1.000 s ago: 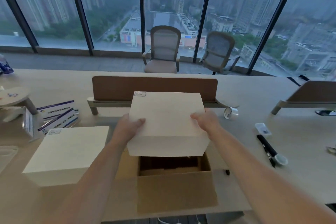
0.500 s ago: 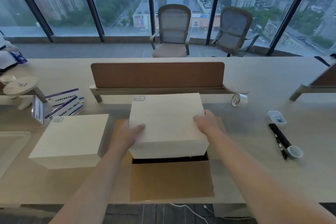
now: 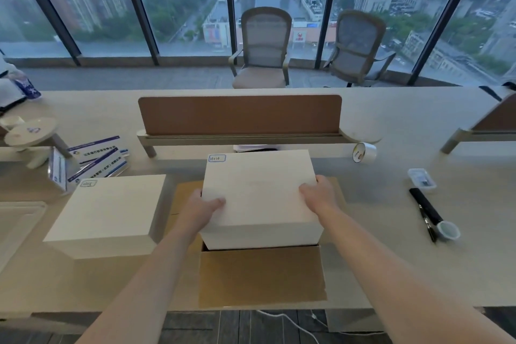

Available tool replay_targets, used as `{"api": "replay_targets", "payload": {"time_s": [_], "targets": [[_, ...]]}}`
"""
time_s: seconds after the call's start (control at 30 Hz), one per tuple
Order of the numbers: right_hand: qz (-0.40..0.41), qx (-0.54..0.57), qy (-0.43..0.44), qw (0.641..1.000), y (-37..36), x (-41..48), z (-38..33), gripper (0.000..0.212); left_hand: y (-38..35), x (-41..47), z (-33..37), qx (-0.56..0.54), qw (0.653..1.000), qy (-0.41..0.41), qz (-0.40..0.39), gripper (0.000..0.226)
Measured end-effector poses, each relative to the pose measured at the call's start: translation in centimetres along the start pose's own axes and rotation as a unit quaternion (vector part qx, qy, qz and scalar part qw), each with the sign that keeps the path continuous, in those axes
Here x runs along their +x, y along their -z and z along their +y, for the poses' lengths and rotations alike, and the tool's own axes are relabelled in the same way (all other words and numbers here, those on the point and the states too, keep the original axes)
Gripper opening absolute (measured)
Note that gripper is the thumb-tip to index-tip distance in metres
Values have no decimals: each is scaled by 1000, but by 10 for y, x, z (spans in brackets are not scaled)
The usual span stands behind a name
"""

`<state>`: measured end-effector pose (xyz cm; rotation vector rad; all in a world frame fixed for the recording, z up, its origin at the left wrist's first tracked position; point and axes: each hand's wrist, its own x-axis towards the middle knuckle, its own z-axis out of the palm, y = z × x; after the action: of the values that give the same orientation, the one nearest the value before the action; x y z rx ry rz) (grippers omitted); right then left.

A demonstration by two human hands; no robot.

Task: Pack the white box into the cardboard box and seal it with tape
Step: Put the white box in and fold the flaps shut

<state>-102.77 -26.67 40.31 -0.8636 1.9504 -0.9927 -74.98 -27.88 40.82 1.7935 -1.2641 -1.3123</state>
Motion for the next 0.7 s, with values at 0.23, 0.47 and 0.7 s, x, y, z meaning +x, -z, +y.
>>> {"api": "replay_targets", "payload": {"time_s": [0.23, 0.47, 0.7], "targets": [[-5, -10, -12, 1000, -9, 5, 22, 17, -8, 9, -17, 4, 1000, 11, -6, 33], [-22, -49, -23, 998, -30, 17, 54, 19, -13, 36, -51, 46, 998, 53, -3, 38], [2, -187, -24, 982, -45, 31, 77, 22, -18, 54, -64, 142, 987, 69, -1, 54]]}}
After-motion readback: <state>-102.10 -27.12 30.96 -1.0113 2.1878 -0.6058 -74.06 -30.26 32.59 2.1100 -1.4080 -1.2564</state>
